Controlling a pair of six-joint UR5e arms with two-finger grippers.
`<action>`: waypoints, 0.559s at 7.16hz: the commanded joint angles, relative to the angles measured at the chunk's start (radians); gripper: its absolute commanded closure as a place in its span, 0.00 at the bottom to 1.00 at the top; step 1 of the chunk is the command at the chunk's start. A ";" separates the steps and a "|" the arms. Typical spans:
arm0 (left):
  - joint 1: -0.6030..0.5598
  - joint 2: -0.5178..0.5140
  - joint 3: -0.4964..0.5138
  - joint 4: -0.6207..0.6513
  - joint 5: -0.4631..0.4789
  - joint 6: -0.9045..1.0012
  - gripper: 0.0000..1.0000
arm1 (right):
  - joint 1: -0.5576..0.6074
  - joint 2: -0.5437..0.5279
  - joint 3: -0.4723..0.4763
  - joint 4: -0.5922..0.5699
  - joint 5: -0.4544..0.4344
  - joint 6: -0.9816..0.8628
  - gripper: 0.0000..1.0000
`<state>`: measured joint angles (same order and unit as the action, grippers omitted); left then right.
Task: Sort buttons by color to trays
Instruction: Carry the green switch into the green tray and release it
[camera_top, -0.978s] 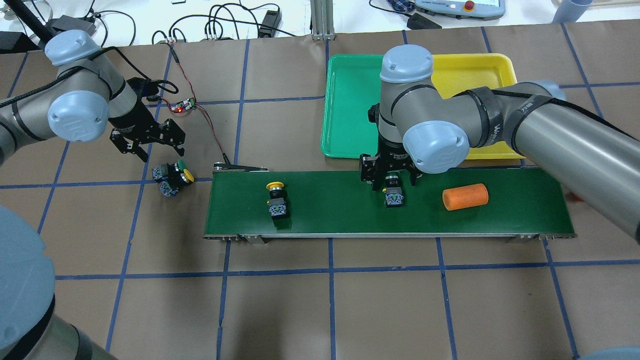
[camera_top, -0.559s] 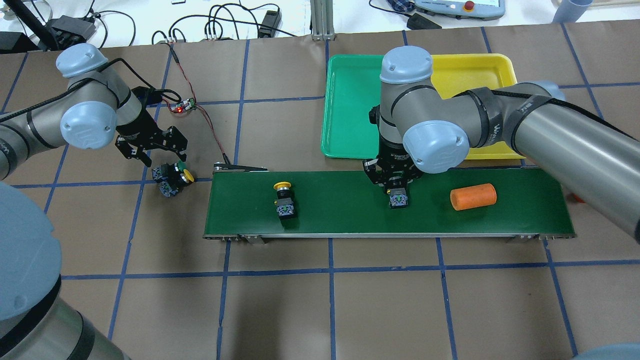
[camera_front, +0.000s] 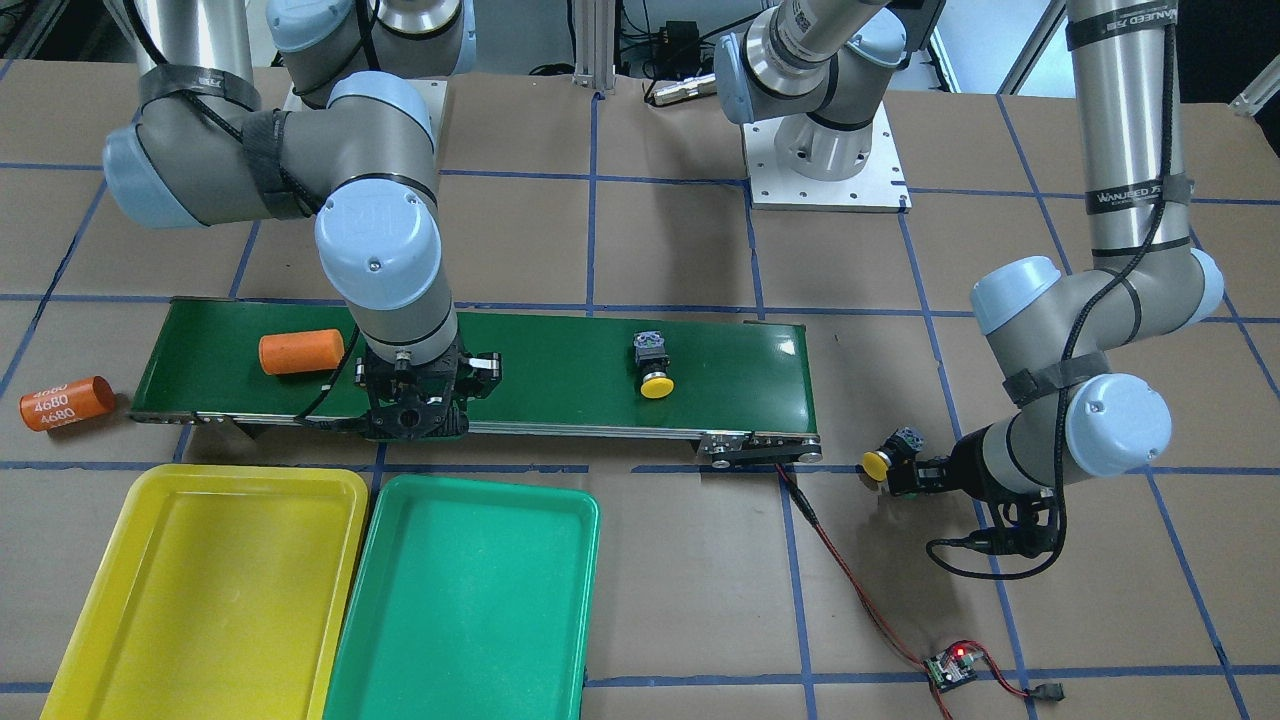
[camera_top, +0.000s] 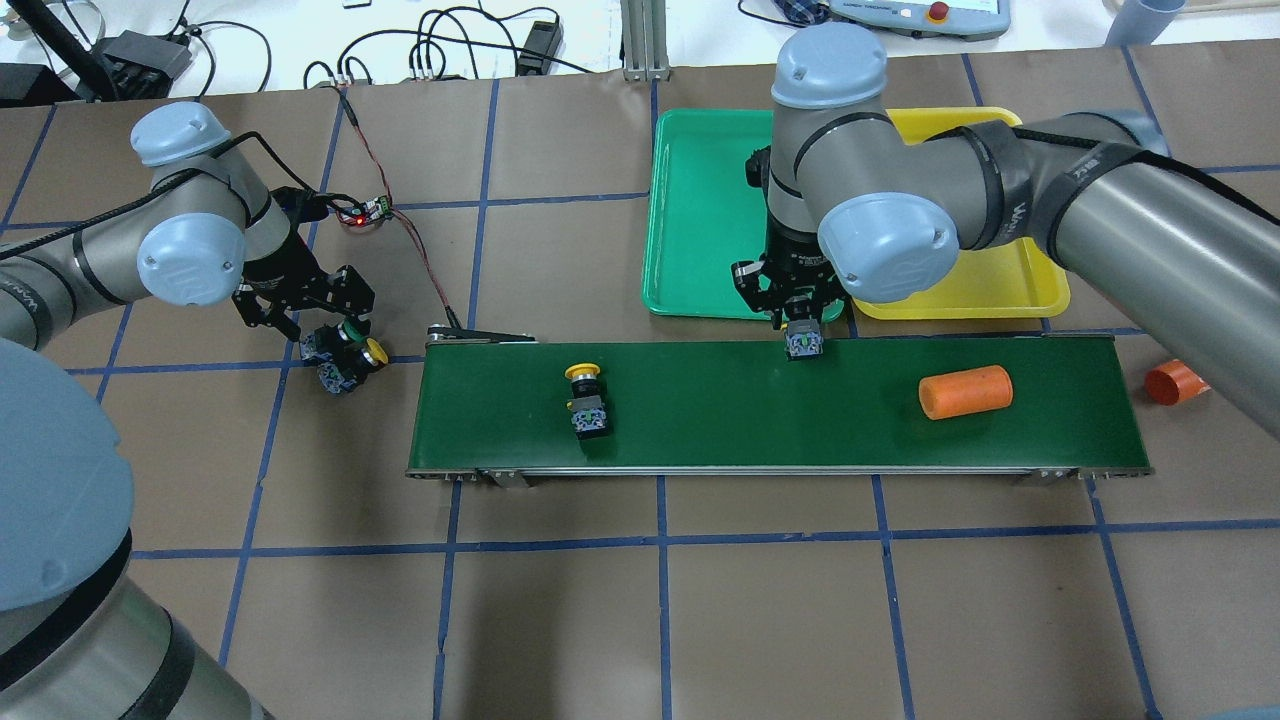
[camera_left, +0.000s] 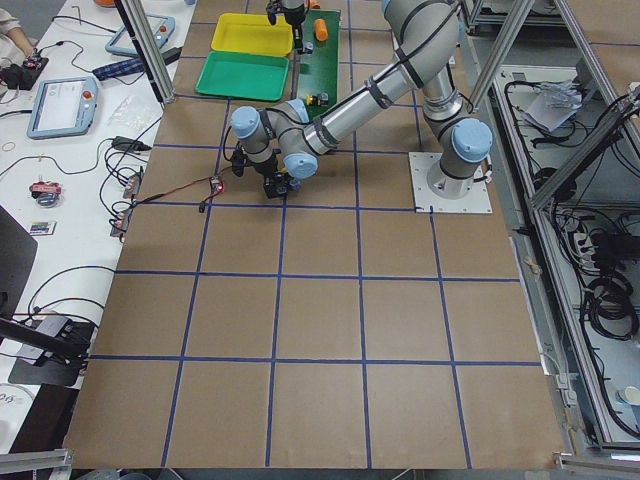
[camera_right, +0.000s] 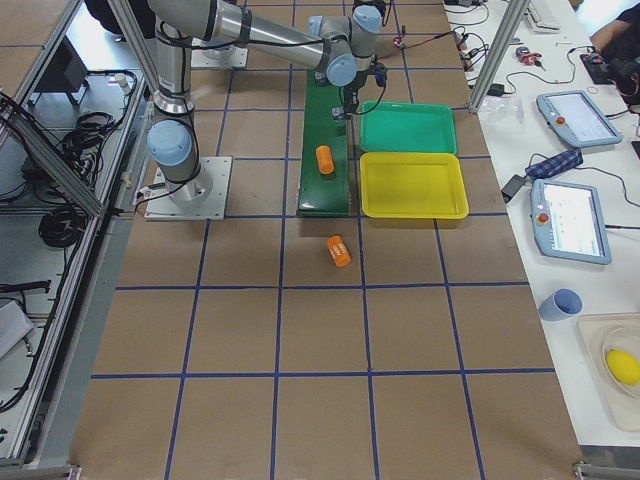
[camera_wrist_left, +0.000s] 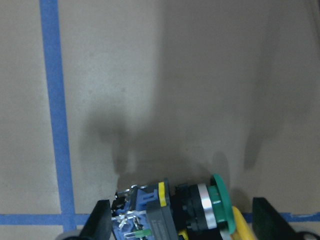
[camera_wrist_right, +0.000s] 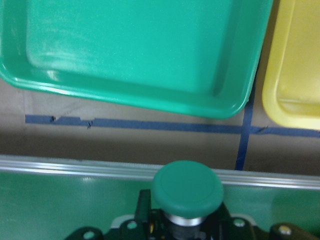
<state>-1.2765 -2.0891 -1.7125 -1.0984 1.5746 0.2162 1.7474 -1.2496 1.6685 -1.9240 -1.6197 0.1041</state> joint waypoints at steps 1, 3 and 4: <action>-0.001 0.000 0.004 0.002 -0.002 -0.038 0.00 | -0.006 0.097 -0.129 -0.077 -0.052 -0.003 1.00; -0.004 0.009 0.005 0.003 -0.015 -0.038 0.00 | -0.008 0.258 -0.222 -0.235 -0.057 -0.003 1.00; 0.000 0.009 0.005 0.003 -0.015 -0.038 0.00 | -0.009 0.304 -0.234 -0.269 -0.055 0.009 1.00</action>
<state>-1.2795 -2.0800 -1.7084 -1.0958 1.5614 0.1791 1.7399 -1.0205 1.4676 -2.1287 -1.6741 0.1040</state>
